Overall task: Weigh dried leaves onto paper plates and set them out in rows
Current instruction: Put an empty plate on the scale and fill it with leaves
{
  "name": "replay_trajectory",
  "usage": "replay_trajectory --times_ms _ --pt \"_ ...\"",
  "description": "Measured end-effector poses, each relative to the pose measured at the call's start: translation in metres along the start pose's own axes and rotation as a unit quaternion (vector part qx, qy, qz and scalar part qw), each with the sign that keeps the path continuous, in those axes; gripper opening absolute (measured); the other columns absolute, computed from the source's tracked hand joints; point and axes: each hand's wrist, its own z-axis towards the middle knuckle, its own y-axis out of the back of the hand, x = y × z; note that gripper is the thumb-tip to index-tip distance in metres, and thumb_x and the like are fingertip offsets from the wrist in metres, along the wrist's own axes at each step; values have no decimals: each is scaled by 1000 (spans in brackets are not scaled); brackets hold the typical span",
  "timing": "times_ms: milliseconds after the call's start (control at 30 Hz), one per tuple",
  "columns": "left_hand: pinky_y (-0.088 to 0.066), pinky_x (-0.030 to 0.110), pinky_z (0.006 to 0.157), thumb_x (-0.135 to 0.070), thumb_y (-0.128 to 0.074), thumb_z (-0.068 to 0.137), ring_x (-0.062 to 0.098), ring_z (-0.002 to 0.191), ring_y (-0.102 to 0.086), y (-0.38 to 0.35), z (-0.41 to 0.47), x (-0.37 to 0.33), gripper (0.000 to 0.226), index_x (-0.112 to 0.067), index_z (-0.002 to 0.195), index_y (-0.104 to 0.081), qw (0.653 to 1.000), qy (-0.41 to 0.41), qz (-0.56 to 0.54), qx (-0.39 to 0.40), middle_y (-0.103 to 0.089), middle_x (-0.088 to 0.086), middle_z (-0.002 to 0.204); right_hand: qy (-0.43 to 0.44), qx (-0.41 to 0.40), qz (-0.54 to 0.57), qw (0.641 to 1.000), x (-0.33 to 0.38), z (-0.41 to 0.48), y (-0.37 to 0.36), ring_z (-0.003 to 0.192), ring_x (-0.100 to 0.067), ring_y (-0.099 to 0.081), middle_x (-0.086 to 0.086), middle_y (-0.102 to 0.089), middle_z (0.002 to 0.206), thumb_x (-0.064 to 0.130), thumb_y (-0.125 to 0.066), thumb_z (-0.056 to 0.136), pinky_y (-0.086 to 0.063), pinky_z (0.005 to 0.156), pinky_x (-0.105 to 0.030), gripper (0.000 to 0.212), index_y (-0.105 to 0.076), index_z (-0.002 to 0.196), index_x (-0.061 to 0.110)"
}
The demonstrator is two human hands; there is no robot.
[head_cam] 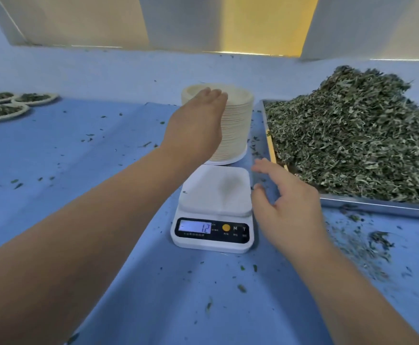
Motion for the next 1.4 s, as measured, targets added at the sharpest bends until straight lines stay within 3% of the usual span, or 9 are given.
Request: replay_trajectory --times_ms 100,200,267,367,467,700,900,1067,1400 --pt "-52 48 85 1 -45 92 34 117 -58 2 9 4 39 -10 126 -60 998 -13 57 9 -63 7 130 -17 35 3 999 -3 -1 -4 53 -9 -55 22 -64 122 19 -60 93 -45 60 -16 35 -64 125 34" --pt "-36 40 64 3 -46 88 33 83 -50 5 17 6 17 -13 93 -50 992 -36 117 9 -56 5 92 -25 49 4 998 -4 -1 -9 67 -4 -58 19 -64 128 20 -59 93 -46 68 -21 35 -64 126 34" --pt "-30 38 64 4 -46 86 31 78 -44 9 22 6 20 -15 87 -45 988 -48 147 18 -48 4 83 -22 55 7 998 -4 -1 -12 91 -1 -60 21 -62 134 20 -59 93 -46 79 -18 35 -65 125 33" --pt "-29 39 65 7 -48 83 31 77 -44 10 26 6 22 -15 86 -44 982 -59 178 26 -44 4 80 -25 60 7 998 -5 -2 -13 91 -7 -60 22 -60 136 23 -58 93 -43 76 -7 34 -64 124 37" --pt "-27 38 67 9 -48 82 32 74 -43 10 28 7 24 -15 85 -43 978 -73 192 23 -38 1 72 -19 57 10 998 -6 -2 -13 101 -2 -56 22 -59 137 23 -58 93 -46 81 -15 35 -64 125 36" --pt "-26 37 63 11 -45 79 32 69 -42 3 27 15 26 -14 85 -44 976 -103 194 -1 -38 1 70 -21 59 9 998 -7 -2 -12 82 -12 -59 24 -60 134 23 -57 92 -39 75 -3 36 -64 125 36" --pt "-27 36 60 12 -46 78 31 71 -42 3 31 17 27 -14 85 -44 973 -107 203 4 -31 -2 67 -25 76 8 997 -7 -3 -13 100 -14 -56 27 -58 136 22 -58 93 -37 78 2 33 -66 123 36" --pt "-30 36 60 12 -46 79 33 71 -43 5 33 20 26 -13 87 -45 967 -129 218 6 -38 2 69 -15 67 12 998 -7 -2 -11 101 -14 -55 30 -60 123 20 -59 94 -50 83 -23 32 -66 122 33" --pt "-22 33 55 10 -45 81 32 71 -44 13 34 27 24 -11 93 -48 951 -179 253 21 -52 6 83 -17 76 3 997 -6 -4 -10 77 -6 -61 15 -69 112 20 -59 94 -39 73 -3 32 -65 121 36"
